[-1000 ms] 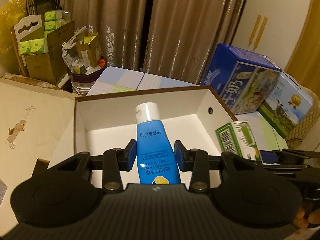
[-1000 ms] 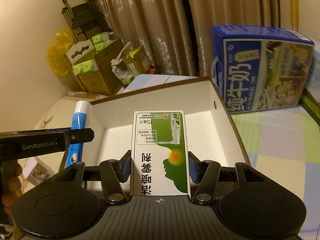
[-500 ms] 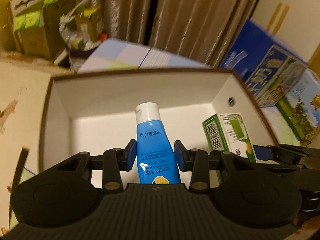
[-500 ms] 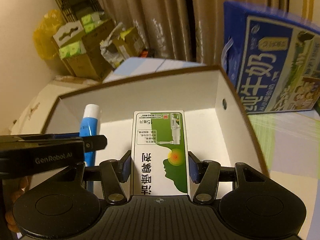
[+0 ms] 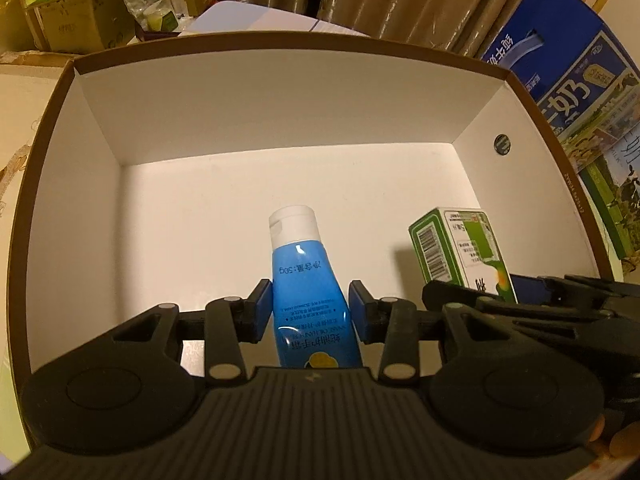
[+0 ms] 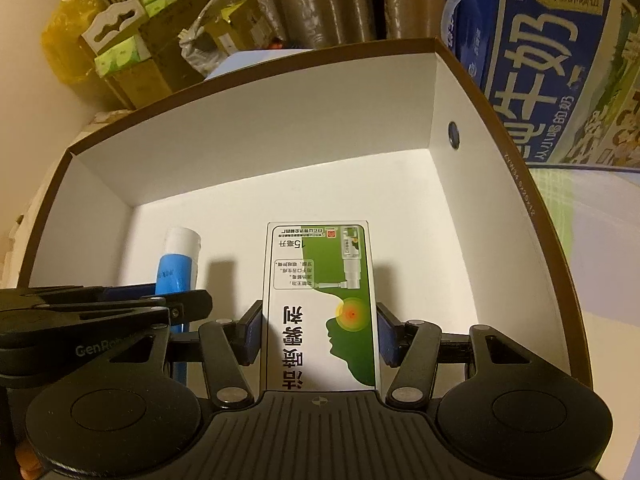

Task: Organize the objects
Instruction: 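Lower both items into the brown box and open both grippers, then withdraw both grippers from the brown box back toward the remaining items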

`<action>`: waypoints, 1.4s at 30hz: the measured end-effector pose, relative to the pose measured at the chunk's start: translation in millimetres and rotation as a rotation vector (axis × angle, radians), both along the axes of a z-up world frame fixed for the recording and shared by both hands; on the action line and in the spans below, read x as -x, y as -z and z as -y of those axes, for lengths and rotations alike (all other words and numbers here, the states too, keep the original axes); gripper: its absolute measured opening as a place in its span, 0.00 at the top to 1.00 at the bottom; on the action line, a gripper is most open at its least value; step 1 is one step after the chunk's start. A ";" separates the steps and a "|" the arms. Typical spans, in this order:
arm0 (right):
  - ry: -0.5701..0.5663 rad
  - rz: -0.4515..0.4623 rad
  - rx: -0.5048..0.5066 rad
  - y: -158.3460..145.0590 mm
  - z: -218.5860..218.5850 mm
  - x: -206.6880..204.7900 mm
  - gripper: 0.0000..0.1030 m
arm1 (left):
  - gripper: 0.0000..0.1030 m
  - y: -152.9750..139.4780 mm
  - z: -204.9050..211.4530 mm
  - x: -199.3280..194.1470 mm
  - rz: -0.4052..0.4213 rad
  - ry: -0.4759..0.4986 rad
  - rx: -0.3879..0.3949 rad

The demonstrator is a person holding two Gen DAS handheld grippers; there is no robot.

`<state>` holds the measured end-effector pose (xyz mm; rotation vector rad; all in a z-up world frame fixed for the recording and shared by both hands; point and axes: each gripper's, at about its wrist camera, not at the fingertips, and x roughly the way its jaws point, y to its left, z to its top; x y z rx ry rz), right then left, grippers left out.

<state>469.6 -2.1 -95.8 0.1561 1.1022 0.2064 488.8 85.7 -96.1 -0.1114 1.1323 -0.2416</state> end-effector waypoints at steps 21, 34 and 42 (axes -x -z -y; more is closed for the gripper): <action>0.059 0.188 -0.018 -66.4 6.5 69.9 0.43 | 0.23 -69.5 -26.9 45.5 0.182 0.087 0.009; 0.116 0.227 -0.079 -92.5 18.6 163.8 0.43 | 0.19 -90.0 -45.4 129.4 0.186 0.137 0.021; 0.086 0.231 -0.059 -93.7 22.8 212.9 0.43 | 0.18 -97.6 -53.0 185.4 0.199 0.121 0.018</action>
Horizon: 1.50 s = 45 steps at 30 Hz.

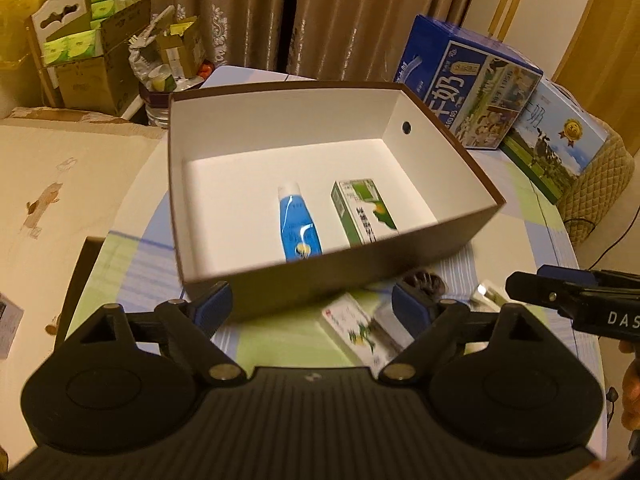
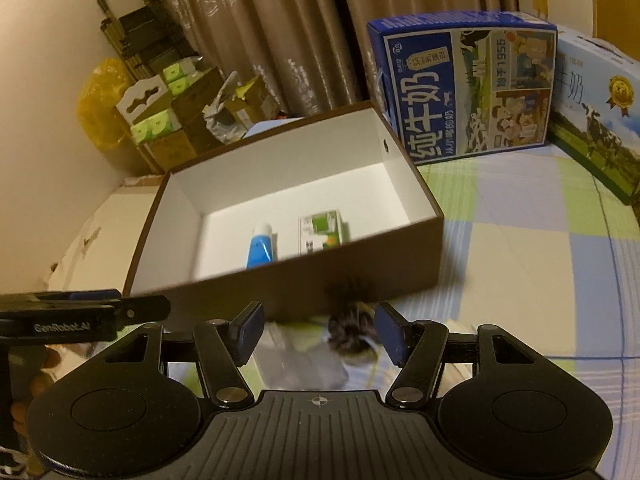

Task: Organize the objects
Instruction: 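Withdraw both grippers from the brown box back toward the remaining items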

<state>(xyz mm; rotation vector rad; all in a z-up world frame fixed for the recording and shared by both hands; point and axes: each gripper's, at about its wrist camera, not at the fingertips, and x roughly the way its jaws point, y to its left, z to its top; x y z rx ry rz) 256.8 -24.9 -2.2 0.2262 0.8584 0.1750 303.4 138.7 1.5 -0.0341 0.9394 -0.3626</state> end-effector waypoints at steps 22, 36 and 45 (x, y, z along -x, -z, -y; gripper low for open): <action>-0.083 0.031 0.037 -4.6 24.1 103.0 0.43 | 0.17 -8.1 24.6 113.0 0.004 -0.025 -0.038; -0.020 -0.043 0.035 14.2 58.9 129.2 0.43 | 0.17 10.8 37.5 127.3 -0.025 0.027 -0.053; 0.011 -0.064 0.046 23.4 71.7 134.5 0.43 | 0.17 17.2 47.3 125.3 -0.019 0.065 -0.046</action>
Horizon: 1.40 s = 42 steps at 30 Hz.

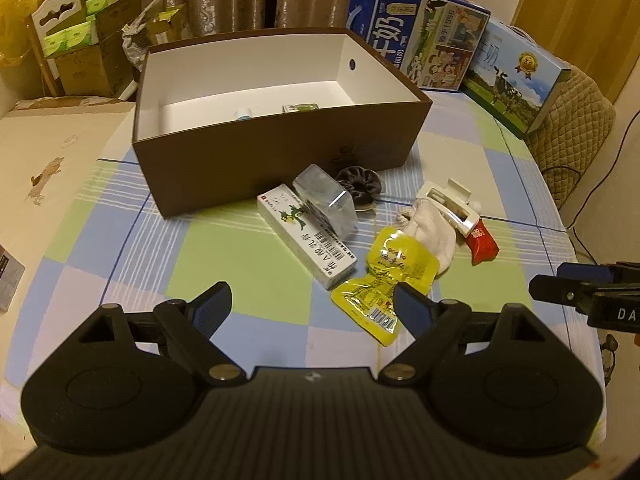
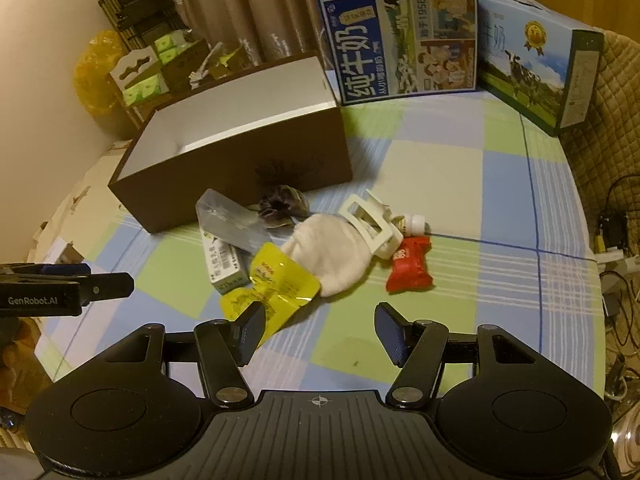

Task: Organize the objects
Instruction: 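Withdraw both grippers from the brown box back toward the remaining items, then grasp clear plastic case with left gripper while right gripper grasps red candy packet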

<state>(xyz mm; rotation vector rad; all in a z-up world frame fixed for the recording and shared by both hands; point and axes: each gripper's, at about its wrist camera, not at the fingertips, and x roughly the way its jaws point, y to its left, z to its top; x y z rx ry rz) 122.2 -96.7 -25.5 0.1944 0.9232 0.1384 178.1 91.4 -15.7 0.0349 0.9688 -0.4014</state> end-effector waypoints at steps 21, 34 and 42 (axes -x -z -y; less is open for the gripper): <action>0.118 -0.068 -0.006 27.3 17.7 -16.5 0.43 | 0.17 26.5 5.8 -45.9 0.008 0.102 -0.038; 0.199 -0.120 -0.066 48.4 25.8 -30.6 0.43 | 0.17 39.9 23.8 -72.0 0.020 0.252 -0.058; 0.310 -0.141 -0.059 52.4 51.1 -27.9 0.43 | 0.17 59.4 48.6 -100.1 0.073 0.398 -0.095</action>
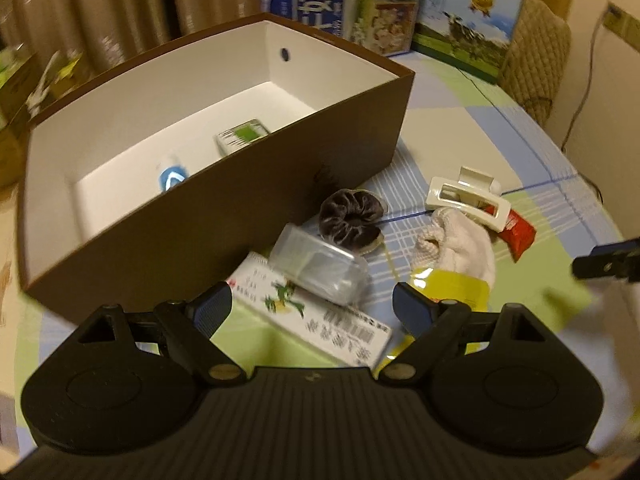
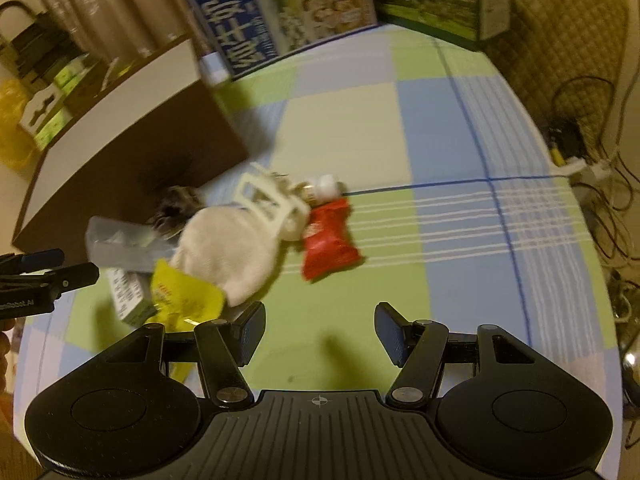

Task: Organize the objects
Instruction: 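Grasp clear plastic case with left gripper while right gripper grasps red candy packet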

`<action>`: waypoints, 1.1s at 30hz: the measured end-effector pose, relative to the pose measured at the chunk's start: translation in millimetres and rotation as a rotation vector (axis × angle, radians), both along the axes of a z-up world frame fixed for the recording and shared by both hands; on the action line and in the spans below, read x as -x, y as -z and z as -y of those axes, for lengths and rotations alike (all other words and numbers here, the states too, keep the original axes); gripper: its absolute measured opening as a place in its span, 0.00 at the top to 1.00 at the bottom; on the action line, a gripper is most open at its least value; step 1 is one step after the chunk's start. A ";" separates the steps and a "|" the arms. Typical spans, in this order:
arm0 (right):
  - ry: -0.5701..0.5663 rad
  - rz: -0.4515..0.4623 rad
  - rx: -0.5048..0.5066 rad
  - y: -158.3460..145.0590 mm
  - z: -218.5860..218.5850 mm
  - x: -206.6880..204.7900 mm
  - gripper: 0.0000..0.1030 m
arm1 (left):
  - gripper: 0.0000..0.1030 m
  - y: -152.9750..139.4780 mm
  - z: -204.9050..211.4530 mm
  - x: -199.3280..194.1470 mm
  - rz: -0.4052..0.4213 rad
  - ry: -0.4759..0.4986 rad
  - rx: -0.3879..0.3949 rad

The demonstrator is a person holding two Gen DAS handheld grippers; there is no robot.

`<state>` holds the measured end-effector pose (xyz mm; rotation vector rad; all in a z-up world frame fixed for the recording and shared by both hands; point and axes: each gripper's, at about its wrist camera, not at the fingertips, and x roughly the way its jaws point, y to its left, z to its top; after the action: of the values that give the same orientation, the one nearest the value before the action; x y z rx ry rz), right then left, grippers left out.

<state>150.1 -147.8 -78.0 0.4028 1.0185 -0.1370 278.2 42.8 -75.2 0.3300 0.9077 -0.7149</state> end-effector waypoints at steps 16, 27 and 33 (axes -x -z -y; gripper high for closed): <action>0.075 -0.047 -0.002 13.3 16.4 1.3 0.43 | 0.38 23.0 26.6 -18.7 0.069 0.244 -0.027; -0.015 0.004 0.034 15.9 9.2 -20.9 0.44 | 0.49 2.6 16.0 -2.4 0.093 0.186 0.046; -0.116 0.028 0.101 20.4 -0.7 -41.3 0.55 | 0.49 -22.3 1.1 2.7 0.080 0.064 0.111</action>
<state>191.4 -147.2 -98.3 0.2523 1.0002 -0.0778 275.6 41.7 -52.8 0.2879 0.7812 -0.8025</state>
